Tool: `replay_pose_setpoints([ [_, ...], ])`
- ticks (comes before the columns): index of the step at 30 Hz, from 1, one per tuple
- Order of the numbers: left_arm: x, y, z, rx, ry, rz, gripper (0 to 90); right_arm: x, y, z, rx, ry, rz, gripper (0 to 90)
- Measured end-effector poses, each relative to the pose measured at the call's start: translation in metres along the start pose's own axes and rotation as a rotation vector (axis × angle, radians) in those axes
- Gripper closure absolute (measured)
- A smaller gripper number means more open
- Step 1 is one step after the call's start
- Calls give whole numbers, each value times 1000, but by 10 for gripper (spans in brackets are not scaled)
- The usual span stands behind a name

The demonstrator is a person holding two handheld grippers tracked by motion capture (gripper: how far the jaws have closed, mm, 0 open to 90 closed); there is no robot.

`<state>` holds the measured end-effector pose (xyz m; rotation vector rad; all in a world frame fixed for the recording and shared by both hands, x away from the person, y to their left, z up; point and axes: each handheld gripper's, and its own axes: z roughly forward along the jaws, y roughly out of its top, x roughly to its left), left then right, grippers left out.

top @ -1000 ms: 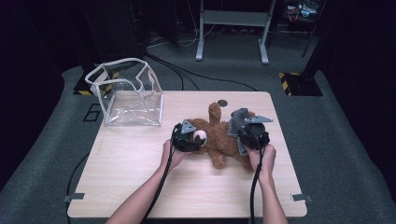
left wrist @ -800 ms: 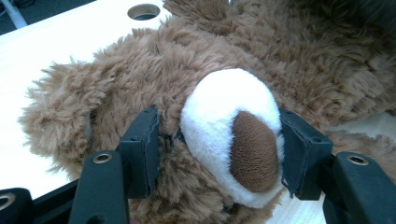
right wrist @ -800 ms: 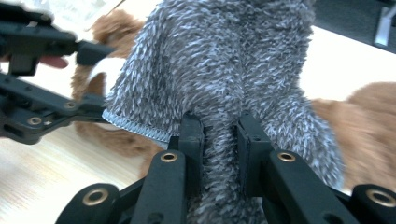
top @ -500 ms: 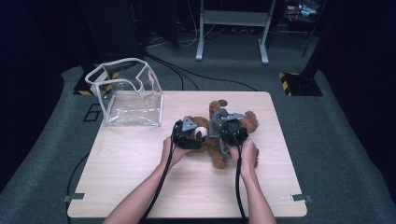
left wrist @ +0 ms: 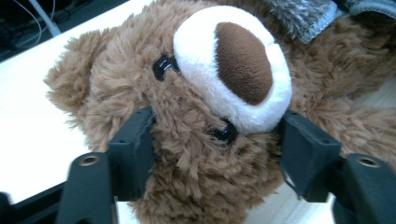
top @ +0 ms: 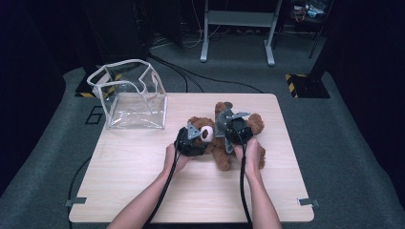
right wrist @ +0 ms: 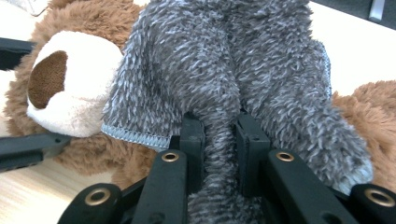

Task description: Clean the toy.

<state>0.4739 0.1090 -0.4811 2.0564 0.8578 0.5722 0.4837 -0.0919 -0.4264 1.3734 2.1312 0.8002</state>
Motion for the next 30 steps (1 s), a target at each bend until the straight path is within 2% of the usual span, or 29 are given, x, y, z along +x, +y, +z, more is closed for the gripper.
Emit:
replay_pose_setpoints([
  [3, 1, 1, -1, 8, -8, -16, 387, 1, 1, -7, -46, 4, 7, 753],
  [5, 3, 0, 0, 2, -11, -28, 389, 7, 2, -17, -82, 6, -7, 752],
  [6, 3, 0, 0, 6, -14, -28, 390, 11, 3, -19, -92, 23, -19, 752],
  [7, 3, 0, 0, -1, -11, -38, 390, 17, 4, -20, -94, 41, -24, 752],
  [9, 3, 0, 0, -1, -10, -39, 390, 29, 5, -15, -63, 54, -66, 752],
  [11, 5, 0, 0, 4, -16, -45, 390, 36, 4, -7, -30, 19, -106, 753],
  [12, 5, -1, 0, 1, -17, -47, 391, 36, 2, -3, -28, 12, -102, 753],
  [16, 7, -1, 1, -1, -31, -52, 391, 21, -3, -7, -38, 35, -57, 756],
  [20, 9, -2, 1, 4, -42, -59, 391, 3, -12, -19, -44, 8, -38, 757],
  [25, 9, -2, 1, 0, -46, -61, 391, -29, -28, -28, -54, -35, 26, 754],
  [30, 10, -2, 1, 8, -52, -56, 391, -52, -43, -25, -9, -82, 88, 751],
])
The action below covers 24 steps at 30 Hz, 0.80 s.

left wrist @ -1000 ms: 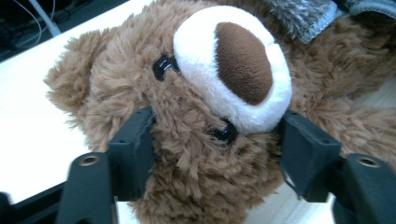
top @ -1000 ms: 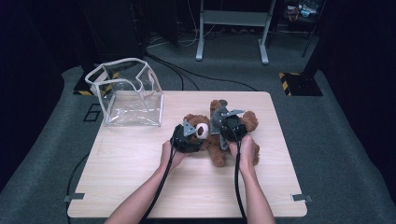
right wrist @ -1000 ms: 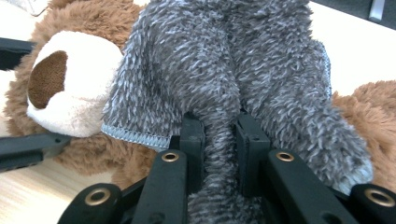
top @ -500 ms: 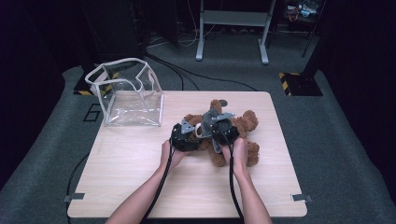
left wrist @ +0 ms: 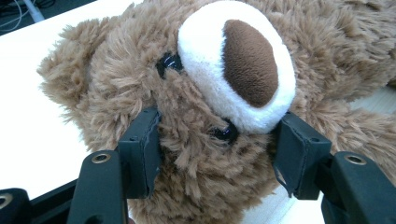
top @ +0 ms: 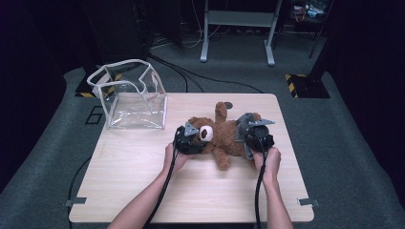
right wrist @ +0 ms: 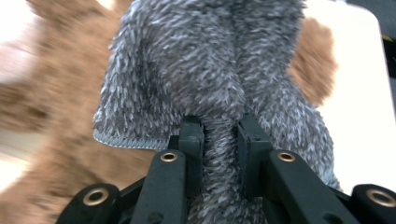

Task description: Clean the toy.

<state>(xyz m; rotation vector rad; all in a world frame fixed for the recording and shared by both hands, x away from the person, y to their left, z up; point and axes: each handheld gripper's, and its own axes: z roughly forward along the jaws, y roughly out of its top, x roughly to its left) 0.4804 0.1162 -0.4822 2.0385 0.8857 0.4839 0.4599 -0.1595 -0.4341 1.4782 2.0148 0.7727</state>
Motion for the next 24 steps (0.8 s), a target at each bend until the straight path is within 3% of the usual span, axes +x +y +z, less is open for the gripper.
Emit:
replay_pose_setpoints([
  [3, 0, 0, 0, 2, -1, -1, 390, -6, -5, 2, 3, 2, 21, 747],
  [6, 2, -1, 0, -2, 0, -11, 390, 3, -1, -10, -46, 11, -6, 745],
  [9, 1, -1, 1, -5, 5, -9, 390, 23, 7, -22, -82, 54, -40, 744],
  [12, 1, 0, 1, 2, 3, -9, 390, 48, 15, -23, -101, 110, -102, 743],
  [17, 1, 1, 1, 1, 6, -16, 390, 81, 18, -3, -49, 129, -151, 740],
  [20, 1, 1, 1, 8, 0, -14, 389, 82, 14, 4, -41, 121, -153, 742],
  [24, 1, 1, 1, 6, 3, -9, 390, 68, 9, -2, -44, 135, -133, 744],
])
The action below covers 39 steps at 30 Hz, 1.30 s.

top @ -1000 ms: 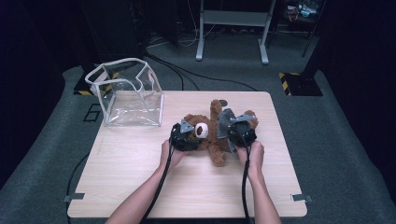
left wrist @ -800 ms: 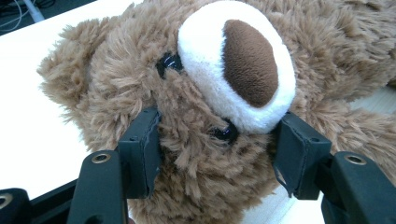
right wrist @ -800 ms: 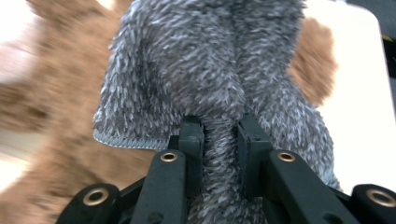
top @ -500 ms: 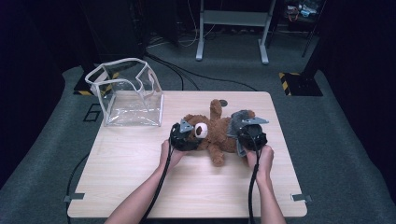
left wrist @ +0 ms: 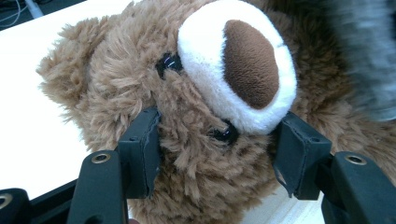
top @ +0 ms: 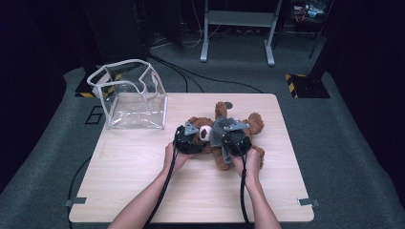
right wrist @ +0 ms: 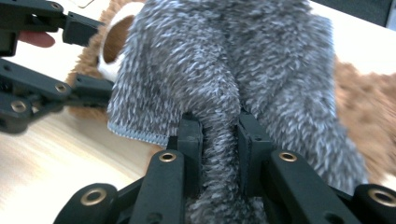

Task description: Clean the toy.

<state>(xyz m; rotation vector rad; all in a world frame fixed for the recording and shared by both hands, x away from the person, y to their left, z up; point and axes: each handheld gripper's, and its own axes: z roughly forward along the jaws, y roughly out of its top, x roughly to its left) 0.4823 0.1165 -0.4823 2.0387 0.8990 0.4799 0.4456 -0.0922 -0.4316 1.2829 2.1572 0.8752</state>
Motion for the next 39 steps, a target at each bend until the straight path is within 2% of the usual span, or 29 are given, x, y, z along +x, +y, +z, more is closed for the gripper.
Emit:
replay_pose_setpoints([
  [6, 0, 0, 0, -2, -3, 0, 390, -27, -19, -15, 6, -29, 48, 742],
  [10, 1, 0, 0, 1, -10, 5, 390, -46, -33, -22, 17, -60, 99, 740],
  [14, 1, 0, 0, 3, -9, 3, 390, -53, -40, -26, 19, -69, 129, 737],
  [19, 2, 0, 1, -3, -10, -3, 390, -36, -27, -34, -33, -50, 78, 734],
  [22, 1, -1, 0, -1, -12, -6, 390, -19, -13, -30, -50, -9, 41, 734],
  [25, 1, -1, 1, -6, -12, -8, 390, 0, -2, -19, -41, 20, 12, 733],
  [29, 1, -1, 1, -4, -14, -10, 390, 21, 1, -1, -2, 34, -31, 732],
  [30, 2, -1, 0, 2, -15, -2, 390, 24, 0, 3, 21, 21, -28, 733],
  [31, 2, -1, 1, -3, -17, -5, 390, 25, -2, 6, 28, 13, -32, 733],
  [34, 1, -1, 1, -3, -16, -2, 390, 18, -8, 6, 19, 37, -25, 734],
  [39, 2, -1, 1, 1, -18, -2, 390, 5, -17, -6, 37, 29, -2, 734],
])
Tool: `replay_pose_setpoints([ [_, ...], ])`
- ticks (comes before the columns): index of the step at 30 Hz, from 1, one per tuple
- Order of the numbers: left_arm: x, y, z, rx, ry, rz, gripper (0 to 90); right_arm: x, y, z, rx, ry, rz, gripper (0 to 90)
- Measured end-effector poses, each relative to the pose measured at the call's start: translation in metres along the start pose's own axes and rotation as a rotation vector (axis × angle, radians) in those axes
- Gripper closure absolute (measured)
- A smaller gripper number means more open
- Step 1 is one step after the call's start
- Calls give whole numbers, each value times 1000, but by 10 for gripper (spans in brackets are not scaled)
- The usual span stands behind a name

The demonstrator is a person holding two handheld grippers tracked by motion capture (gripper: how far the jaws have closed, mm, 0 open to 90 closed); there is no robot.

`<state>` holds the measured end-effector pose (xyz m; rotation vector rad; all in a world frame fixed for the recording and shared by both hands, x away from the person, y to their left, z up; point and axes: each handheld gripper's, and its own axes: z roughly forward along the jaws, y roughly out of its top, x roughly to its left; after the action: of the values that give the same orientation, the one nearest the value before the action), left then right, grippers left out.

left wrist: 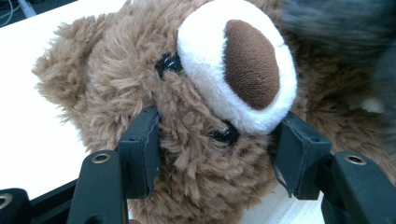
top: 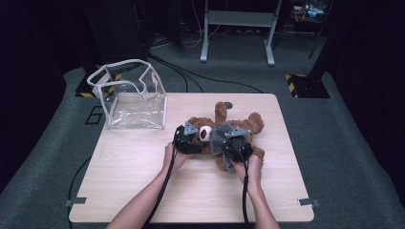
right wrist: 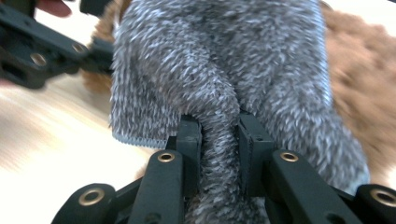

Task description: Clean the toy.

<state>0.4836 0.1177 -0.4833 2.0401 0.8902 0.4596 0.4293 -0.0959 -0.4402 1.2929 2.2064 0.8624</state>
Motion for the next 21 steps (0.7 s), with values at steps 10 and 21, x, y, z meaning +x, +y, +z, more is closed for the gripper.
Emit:
replay_pose_setpoints([
  [10, 1, 0, 0, 2, -5, 3, 391, -36, -23, -31, 3, -95, 44, 733],
  [21, 0, 0, 0, 10, -6, 12, 390, -74, -7, -44, -107, -118, 129, 733],
])
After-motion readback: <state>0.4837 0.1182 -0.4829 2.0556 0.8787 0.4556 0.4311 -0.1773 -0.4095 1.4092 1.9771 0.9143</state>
